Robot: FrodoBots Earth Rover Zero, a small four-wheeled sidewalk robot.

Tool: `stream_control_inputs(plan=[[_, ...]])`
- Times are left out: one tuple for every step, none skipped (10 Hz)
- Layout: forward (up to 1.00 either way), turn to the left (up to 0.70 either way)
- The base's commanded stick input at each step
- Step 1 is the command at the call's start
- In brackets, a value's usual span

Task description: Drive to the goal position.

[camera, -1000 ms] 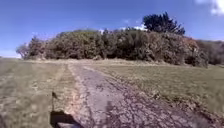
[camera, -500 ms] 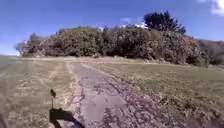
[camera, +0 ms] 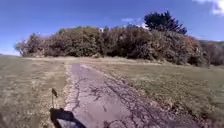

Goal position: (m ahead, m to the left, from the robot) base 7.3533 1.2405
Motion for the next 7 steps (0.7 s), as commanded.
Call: stream_control_inputs(plan=[[0.70, 0.35], [0.70, 0.35], [0.70, 0.35], [0.70, 0.35], [0.70, 0.35], [0.70, 0.35], [0.70, 0.35]])
